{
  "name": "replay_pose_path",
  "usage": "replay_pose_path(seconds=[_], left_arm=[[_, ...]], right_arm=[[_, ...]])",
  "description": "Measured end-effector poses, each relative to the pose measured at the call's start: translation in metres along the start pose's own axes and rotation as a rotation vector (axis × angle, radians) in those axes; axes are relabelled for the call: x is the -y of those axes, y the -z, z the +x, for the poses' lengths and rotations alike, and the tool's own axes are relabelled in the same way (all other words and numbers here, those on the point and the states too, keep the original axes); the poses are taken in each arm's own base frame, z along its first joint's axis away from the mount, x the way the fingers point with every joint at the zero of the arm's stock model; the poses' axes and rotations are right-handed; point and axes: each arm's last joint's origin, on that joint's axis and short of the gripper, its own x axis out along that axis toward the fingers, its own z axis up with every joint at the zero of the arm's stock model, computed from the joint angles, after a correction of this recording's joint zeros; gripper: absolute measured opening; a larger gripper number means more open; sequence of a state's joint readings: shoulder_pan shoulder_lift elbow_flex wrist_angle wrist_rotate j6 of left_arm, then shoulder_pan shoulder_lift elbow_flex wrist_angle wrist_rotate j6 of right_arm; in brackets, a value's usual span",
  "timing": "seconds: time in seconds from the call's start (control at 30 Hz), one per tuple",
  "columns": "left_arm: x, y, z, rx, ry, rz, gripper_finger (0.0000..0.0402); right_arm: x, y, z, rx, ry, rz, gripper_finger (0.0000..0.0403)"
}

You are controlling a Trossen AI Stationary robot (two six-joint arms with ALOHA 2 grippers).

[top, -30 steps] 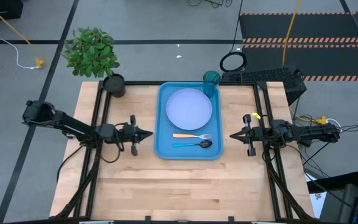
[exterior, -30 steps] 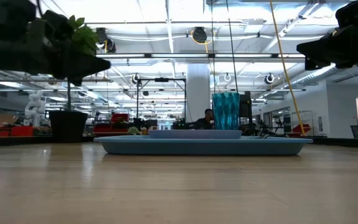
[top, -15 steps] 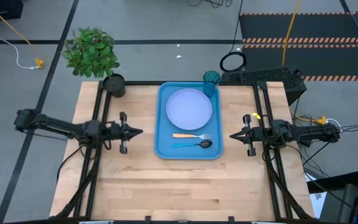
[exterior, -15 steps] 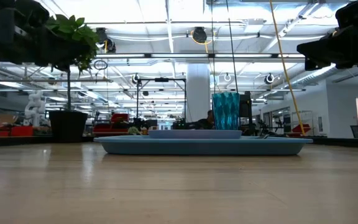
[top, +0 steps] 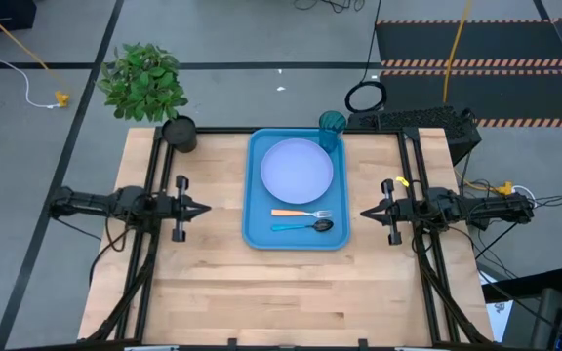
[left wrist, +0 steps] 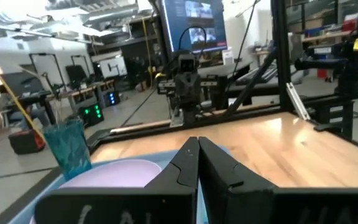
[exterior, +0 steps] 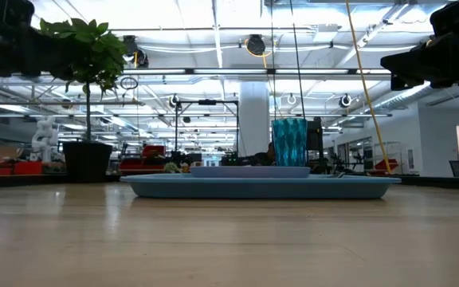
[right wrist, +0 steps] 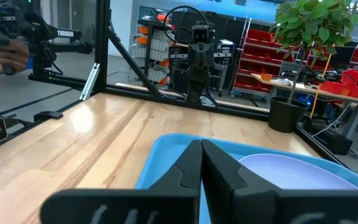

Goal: Pick and place plate/cup/fork/spoon on tray
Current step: Return to Home Position

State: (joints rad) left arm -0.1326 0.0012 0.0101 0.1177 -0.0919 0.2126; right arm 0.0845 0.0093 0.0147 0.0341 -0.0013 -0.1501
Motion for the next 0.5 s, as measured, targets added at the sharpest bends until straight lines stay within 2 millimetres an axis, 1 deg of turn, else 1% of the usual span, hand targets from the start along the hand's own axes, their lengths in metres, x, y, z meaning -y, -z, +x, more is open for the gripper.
replay_pose_path(seconds=[0.13, 0.33, 0.5], left_arm=[[-0.0002, 0.0028, 0.0001, -0.030, -0.006, 0.026, 0.0007], [-0.0028, 0.0075, 0.0000, -0.081, -0.035, 0.012, 0.0003], [-0.0061, 0.0100, 0.0001, -0.109, -0.067, 0.008, 0.0010]], right_arm=[[-0.0001, 0.0002, 0.0001, -0.001, 0.000, 0.000, 0.0000], [0.0000, 0.0002, 0.0001, -0.001, 0.000, 0.000, 0.0000], [-0.0001, 0.0002, 0.0000, -0.001, -0.001, 0.000, 0.0000]])
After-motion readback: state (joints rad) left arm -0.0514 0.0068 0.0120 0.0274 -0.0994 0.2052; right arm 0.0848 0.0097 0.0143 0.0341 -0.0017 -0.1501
